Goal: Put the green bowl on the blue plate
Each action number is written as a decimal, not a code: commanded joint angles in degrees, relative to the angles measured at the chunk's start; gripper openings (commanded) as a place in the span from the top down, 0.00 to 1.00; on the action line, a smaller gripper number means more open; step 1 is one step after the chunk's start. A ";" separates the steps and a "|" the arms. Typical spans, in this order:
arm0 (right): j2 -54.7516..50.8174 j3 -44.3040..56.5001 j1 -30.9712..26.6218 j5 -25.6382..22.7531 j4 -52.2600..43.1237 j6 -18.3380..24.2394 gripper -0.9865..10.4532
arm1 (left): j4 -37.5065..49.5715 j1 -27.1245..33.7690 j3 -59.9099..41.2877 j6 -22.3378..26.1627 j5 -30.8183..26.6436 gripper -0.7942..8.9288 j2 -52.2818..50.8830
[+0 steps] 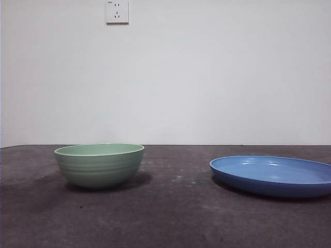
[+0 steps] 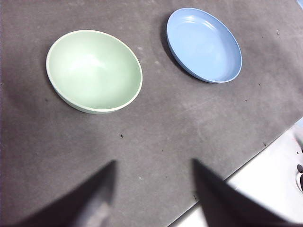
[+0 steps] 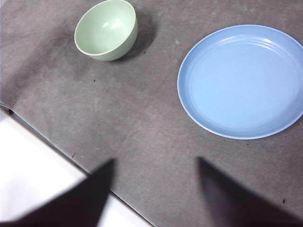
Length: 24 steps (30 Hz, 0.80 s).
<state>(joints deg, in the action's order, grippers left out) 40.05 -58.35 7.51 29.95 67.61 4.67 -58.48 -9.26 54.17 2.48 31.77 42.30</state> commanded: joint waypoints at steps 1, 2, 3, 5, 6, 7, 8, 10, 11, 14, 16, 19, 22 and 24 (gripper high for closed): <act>0.31 -1.09 0.24 0.04 -0.24 0.24 0.54 | 0.59 -0.15 1.07 -0.33 0.35 0.49 0.33; 0.31 -1.09 0.24 0.04 -0.24 0.24 0.54 | 0.68 -0.15 1.07 -0.39 0.35 0.49 0.33; 0.31 -1.09 0.24 0.04 -0.24 0.24 0.54 | 0.74 -0.15 1.07 -0.39 0.35 0.49 0.33; 0.31 -1.09 0.24 0.04 -0.24 0.24 0.54 | 1.03 -0.15 1.07 -0.66 0.33 0.49 0.39; 0.31 -1.09 0.24 0.04 -0.24 0.24 0.54 | 1.11 -0.15 1.07 -0.79 0.33 0.49 0.39; 0.31 -1.09 0.24 0.04 -0.24 0.24 0.54 | 1.36 -0.15 1.07 -1.25 0.31 0.49 0.52; 0.31 -1.09 0.24 0.04 -0.24 0.24 0.54 | 1.64 -0.15 1.09 -1.95 0.31 0.49 0.76; 0.31 -1.09 0.24 0.04 -0.26 0.24 0.54 | 2.10 -0.20 1.29 -2.60 0.15 0.49 1.38; 0.31 -1.09 0.24 0.04 -0.28 0.24 0.54 | 2.51 -0.24 1.51 -3.04 -0.04 0.49 1.95; 0.31 -1.09 0.24 0.04 -0.28 0.24 0.54 | 4.02 -0.81 2.80 -3.69 -0.22 0.49 4.07; 0.31 -1.09 0.24 0.04 -0.28 0.24 0.54 | 4.33 -1.46 4.50 -4.68 -1.57 0.50 6.10; 0.31 -1.09 0.24 0.04 -0.28 0.24 0.54 | 4.26 -3.04 7.93 -4.90 -5.38 0.50 10.14; 0.28 -1.09 0.24 0.04 -0.28 0.24 0.54 | 4.28 -4.81 11.58 -4.90 -9.11 0.50 15.06; 0.28 -1.09 0.24 0.04 -0.28 0.22 0.54 | 4.28 -5.79 13.86 -4.87 -11.45 0.50 18.67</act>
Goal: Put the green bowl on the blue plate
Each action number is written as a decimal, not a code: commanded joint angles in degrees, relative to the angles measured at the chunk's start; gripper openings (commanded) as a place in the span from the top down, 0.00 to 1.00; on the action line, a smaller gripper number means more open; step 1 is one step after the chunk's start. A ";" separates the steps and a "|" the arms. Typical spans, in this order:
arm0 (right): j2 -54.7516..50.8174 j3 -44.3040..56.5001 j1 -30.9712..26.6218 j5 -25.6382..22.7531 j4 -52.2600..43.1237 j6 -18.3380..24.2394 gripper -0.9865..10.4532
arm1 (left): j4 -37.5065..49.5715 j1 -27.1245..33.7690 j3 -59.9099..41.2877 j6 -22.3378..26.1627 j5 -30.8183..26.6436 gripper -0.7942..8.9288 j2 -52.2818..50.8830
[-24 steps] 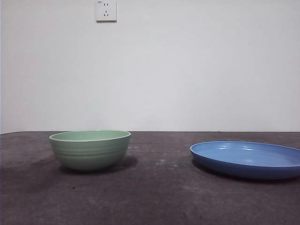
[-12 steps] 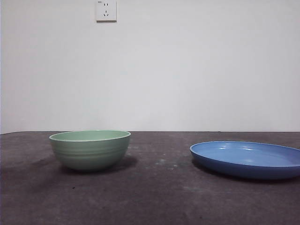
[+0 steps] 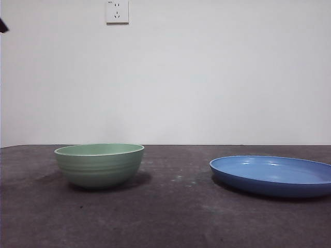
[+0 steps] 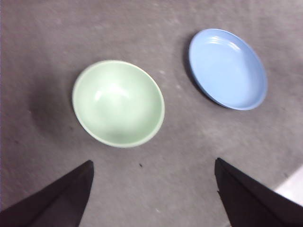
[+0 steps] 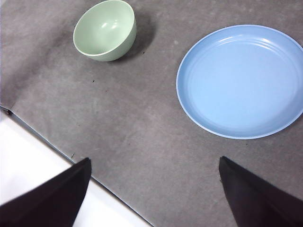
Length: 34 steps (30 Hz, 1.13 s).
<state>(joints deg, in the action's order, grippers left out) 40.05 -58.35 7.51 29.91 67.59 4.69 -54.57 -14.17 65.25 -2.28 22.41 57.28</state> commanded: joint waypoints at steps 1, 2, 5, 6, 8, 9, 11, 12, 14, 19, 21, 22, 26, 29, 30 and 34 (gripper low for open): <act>0.28 -1.09 0.24 0.11 -0.24 0.20 0.54 | 0.39 -1.33 3.82 -0.09 -3.19 0.50 5.68; 0.28 -1.09 0.24 0.09 -0.24 0.20 0.54 | 0.42 -1.79 4.83 0.09 -4.11 0.50 7.74; 0.28 -1.09 0.24 0.09 -0.26 0.20 0.54 | 1.18 -2.82 6.69 0.13 -7.54 0.50 13.31; 0.28 -1.09 0.24 0.09 -0.26 0.20 0.54 | 1.99 -3.04 6.82 0.13 -8.79 0.50 14.78; 0.28 -1.09 0.24 0.09 -0.26 0.20 0.54 | 4.11 -3.39 6.82 0.13 -11.08 0.50 18.14; 0.28 -1.09 0.24 0.09 -0.26 0.20 0.54 | 4.92 -3.48 6.82 0.11 -11.65 0.50 19.63; 0.28 -1.09 0.24 0.09 -0.26 0.20 0.54 | 6.62 -3.54 6.82 0.13 -11.98 0.50 22.88; 0.28 -1.09 0.24 0.09 -0.26 0.20 0.54 | 7.28 -3.54 6.82 0.11 -12.02 0.50 24.26; 0.28 -1.09 0.24 0.09 -0.28 0.20 0.54 | 8.63 -3.54 6.82 0.11 -12.13 0.50 27.39; 0.28 -1.09 0.24 0.09 -0.28 0.22 0.54 | 11.32 -3.54 6.82 0.04 -12.22 0.50 33.66; 0.31 -1.09 0.24 0.09 -0.28 0.22 0.54 | 12.39 -3.54 6.82 0.07 -12.59 0.50 36.17; 0.28 -1.09 0.24 0.09 -0.28 0.22 0.54 | 12.63 -3.54 6.82 0.07 -13.27 0.50 36.98; 0.28 -1.09 0.24 0.09 -0.28 0.22 0.54 | 13.29 -3.58 6.82 0.07 -14.97 0.50 40.54; 0.31 -1.09 0.24 0.09 -0.44 0.22 0.54 | 13.84 -3.58 6.82 0.04 -14.97 0.50 42.38; 0.28 -1.09 0.24 0.09 -0.50 0.22 0.54 | 14.03 -3.58 6.82 0.04 -14.99 0.50 42.86; 0.31 -1.09 0.24 0.09 -0.79 0.22 0.54 | 14.36 -3.85 6.82 -0.20 -14.99 0.51 43.98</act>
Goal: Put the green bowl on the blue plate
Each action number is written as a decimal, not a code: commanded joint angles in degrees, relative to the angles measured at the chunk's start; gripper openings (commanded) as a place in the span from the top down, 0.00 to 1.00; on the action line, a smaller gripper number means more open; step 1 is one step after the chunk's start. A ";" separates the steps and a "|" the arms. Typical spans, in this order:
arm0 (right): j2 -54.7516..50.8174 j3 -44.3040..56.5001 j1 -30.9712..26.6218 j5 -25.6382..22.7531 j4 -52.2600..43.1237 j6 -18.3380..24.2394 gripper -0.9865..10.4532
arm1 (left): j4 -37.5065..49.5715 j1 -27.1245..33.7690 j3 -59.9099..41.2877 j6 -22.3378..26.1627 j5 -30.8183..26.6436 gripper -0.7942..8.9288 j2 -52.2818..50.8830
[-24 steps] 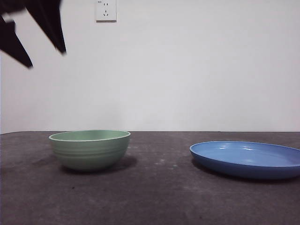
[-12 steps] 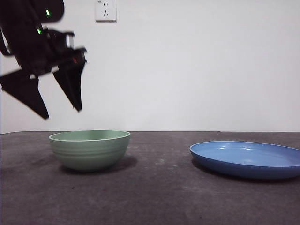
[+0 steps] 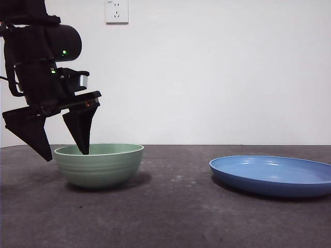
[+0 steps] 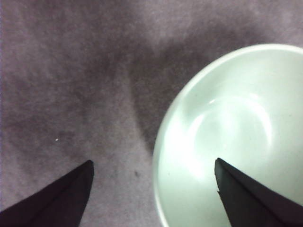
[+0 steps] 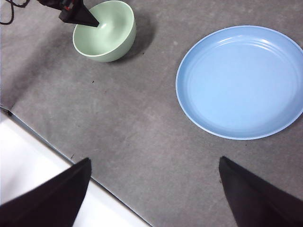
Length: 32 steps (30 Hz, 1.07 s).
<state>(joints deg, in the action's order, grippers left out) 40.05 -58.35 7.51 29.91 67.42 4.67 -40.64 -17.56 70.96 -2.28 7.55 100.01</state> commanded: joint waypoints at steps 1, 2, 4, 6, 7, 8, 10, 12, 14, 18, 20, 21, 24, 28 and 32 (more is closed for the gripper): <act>0.31 -1.09 0.24 0.09 -0.66 0.24 0.54 | 0.50 -0.46 1.11 -0.22 -0.28 0.52 1.49; 0.31 -1.09 0.24 0.09 -0.72 0.24 0.54 | 0.55 -0.46 1.11 -0.37 -0.31 0.54 1.64; 0.28 -1.09 0.24 0.09 -0.74 0.24 0.54 | 0.42 -0.46 1.11 -0.44 -0.31 0.60 2.03; 0.28 -1.09 0.24 0.09 -0.74 0.24 0.54 | 0.22 -0.46 1.11 -1.14 -0.31 0.62 2.27; 0.28 -1.09 0.24 0.09 -0.74 0.24 0.54 | 0.04 -0.46 1.09 -1.49 -0.31 0.66 2.29; 0.28 -1.09 0.24 0.09 -0.74 0.24 0.54 | 0.02 -0.46 1.09 -1.53 -0.31 0.70 2.29; 0.28 -1.09 0.24 0.09 -0.74 0.24 0.54 | 0.02 -0.46 1.09 -1.66 -0.31 0.78 2.29; 0.28 -1.09 0.24 0.09 -0.74 0.24 0.54 | 0.00 -0.46 1.09 -1.75 -0.31 0.84 2.29; 0.28 -1.09 0.24 0.09 -0.74 0.24 0.54 | 0.02 -0.46 1.09 -1.86 -0.31 0.87 2.29; 0.28 -1.09 0.24 0.09 -0.74 0.24 0.54 | 0.17 -0.46 1.09 -1.88 -0.28 0.90 2.29; 0.28 -1.09 0.24 0.09 -0.74 0.24 0.54 | 0.57 -0.46 1.11 -2.12 -0.28 0.90 2.23; 0.28 -1.09 0.24 0.09 -0.74 0.24 0.54 | 0.76 -0.46 1.11 -2.51 -0.28 0.90 2.19; 0.28 -1.09 0.24 0.09 -0.74 0.24 0.54 | 1.46 -0.46 1.14 -3.41 -0.02 0.90 1.36; 0.28 -1.09 0.24 0.09 -0.79 0.24 0.54 | 1.44 -1.29 2.08 -4.13 0.31 0.90 -0.96; 0.28 -1.09 0.24 0.09 -0.92 0.24 0.54 | 1.01 -2.91 4.28 -5.20 3.32 0.90 -3.15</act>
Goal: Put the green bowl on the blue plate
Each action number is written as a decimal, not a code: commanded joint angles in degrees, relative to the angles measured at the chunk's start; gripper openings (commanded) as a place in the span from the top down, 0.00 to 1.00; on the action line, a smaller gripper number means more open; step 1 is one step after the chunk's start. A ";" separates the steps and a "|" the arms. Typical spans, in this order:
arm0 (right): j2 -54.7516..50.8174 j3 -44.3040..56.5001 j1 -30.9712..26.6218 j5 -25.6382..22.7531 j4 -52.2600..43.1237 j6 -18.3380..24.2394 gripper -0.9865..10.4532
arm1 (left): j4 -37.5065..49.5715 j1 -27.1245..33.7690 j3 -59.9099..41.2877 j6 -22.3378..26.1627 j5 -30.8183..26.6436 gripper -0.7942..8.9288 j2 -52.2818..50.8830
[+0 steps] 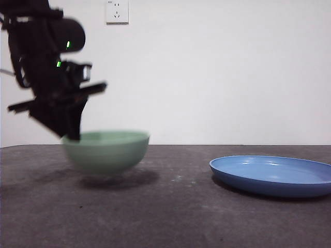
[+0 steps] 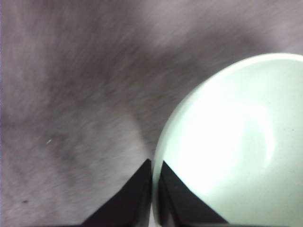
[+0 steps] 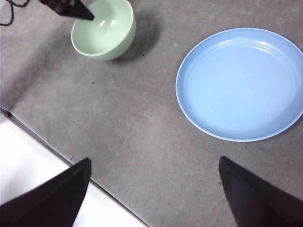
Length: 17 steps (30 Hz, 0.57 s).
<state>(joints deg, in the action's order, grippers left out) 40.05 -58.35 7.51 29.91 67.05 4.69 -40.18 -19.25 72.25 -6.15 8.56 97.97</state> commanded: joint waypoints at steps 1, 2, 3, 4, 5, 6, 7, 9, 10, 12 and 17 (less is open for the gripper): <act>0.28 -1.09 0.24 0.09 -0.55 0.22 0.54 | 0.50 -1.84 3.65 -1.84 3.08 0.90 -1.38; 0.28 -1.09 0.24 0.09 -0.55 0.22 0.54 | 0.39 -2.80 4.66 -2.40 3.50 0.90 -1.60; 0.28 -1.09 0.24 0.09 -0.55 0.22 0.54 | 0.33 -3.76 5.51 -2.54 3.50 0.90 -1.64; 0.28 -1.09 0.24 0.09 -0.55 0.22 0.54 | 0.28 -4.57 6.23 -2.56 3.48 0.90 -1.64; 0.28 -1.09 0.24 0.09 -0.55 0.22 0.54 | 0.44 -5.81 7.19 -3.10 3.48 0.90 -1.62; 0.28 -1.09 0.24 0.09 -0.52 0.20 0.54 | 0.90 -6.80 7.76 -3.65 3.48 0.90 -1.62; 0.28 -1.09 0.24 0.09 -0.55 0.20 0.54 | 1.55 -7.80 8.20 -3.93 3.48 0.90 -1.62; 0.28 -1.09 0.24 0.09 -0.55 0.20 0.54 | 3.32 -10.23 9.11 -4.87 3.43 0.90 -1.44; 0.28 -1.09 0.24 0.09 -0.55 0.20 0.54 | 3.96 -11.15 9.57 -5.53 3.41 0.90 -1.20; 0.28 -1.09 0.24 0.09 -0.55 0.17 0.54 | 4.70 -13.07 11.26 -6.58 3.30 0.90 0.04; 0.28 -1.09 0.24 0.09 -0.52 -0.22 0.54 | 4.59 -16.61 16.96 -7.28 3.28 0.90 5.01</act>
<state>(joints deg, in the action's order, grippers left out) 40.05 -58.35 7.51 29.91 67.05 4.64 -35.90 -35.05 87.44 -12.47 11.79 100.92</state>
